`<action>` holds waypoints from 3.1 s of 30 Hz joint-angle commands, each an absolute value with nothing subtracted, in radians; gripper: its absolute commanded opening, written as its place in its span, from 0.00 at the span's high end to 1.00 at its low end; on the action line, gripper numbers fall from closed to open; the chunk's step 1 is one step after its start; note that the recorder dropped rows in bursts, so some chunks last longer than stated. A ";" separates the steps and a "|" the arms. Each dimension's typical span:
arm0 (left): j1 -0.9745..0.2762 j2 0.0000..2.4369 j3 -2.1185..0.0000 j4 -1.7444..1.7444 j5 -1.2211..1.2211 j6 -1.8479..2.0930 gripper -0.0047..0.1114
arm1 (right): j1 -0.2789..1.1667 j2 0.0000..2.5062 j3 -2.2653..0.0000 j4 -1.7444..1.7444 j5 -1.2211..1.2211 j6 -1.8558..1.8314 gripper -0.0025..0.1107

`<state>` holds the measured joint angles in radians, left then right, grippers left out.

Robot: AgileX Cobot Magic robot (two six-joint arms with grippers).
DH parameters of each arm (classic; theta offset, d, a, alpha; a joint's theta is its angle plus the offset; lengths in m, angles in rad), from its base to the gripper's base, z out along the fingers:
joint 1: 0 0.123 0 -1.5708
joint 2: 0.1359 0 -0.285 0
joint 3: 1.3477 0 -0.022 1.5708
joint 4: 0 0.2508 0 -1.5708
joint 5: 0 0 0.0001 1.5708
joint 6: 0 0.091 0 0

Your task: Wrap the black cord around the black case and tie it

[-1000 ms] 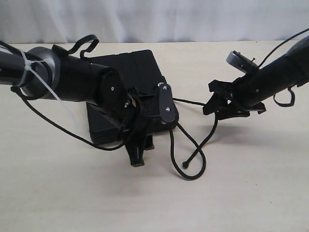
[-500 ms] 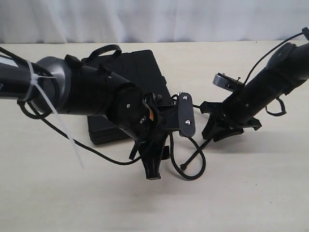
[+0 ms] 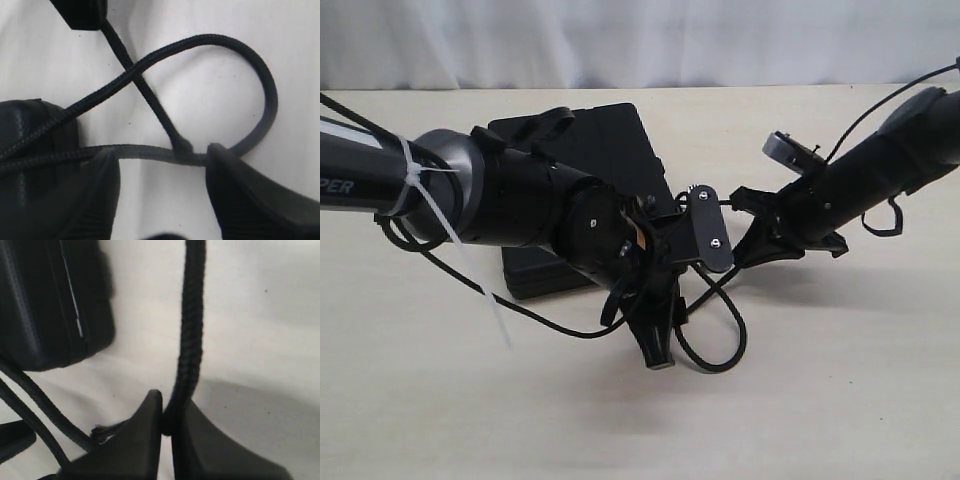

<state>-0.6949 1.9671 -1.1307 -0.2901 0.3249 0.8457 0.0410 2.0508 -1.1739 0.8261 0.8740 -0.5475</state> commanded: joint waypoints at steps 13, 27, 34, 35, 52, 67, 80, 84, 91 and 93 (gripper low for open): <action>-0.698 1.966 -1.131 -0.299 0.226 0.866 0.52 | -0.108 2.054 -1.172 0.936 0.995 -0.700 0.94; -0.698 1.966 -1.131 -0.300 0.288 0.976 0.52 | -0.115 2.131 -1.144 1.115 1.100 -0.847 0.94; -0.698 1.966 -1.131 -0.300 0.261 0.982 0.52 | -0.195 2.131 -1.150 1.125 1.126 -0.864 0.94; -0.701 1.966 -1.131 -0.300 0.259 1.006 0.52 | -0.214 2.131 -1.150 1.125 1.146 -0.878 0.94; -0.779 2.043 -1.131 -0.358 0.220 1.061 0.52 | -0.230 2.131 -1.125 1.110 1.154 -0.887 0.94; -0.734 2.053 -1.131 -0.361 0.124 0.913 0.52 | -0.230 2.131 -1.125 1.118 1.154 -0.898 0.94; -0.734 2.117 -1.131 -0.361 -0.020 0.889 0.52 | -0.230 2.131 -1.124 1.129 1.154 -0.904 0.94; -0.734 2.117 -1.131 -0.361 -0.039 0.874 0.52 | -0.230 2.131 -1.123 1.129 1.150 -0.904 0.94; -0.746 2.115 -1.131 -0.361 -0.039 0.855 0.69 | -0.230 2.131 -1.123 1.138 1.147 -0.904 0.94; -0.761 2.115 -1.131 -0.361 -0.037 0.855 0.79 | -0.230 2.131 -1.123 1.140 1.147 -0.904 0.94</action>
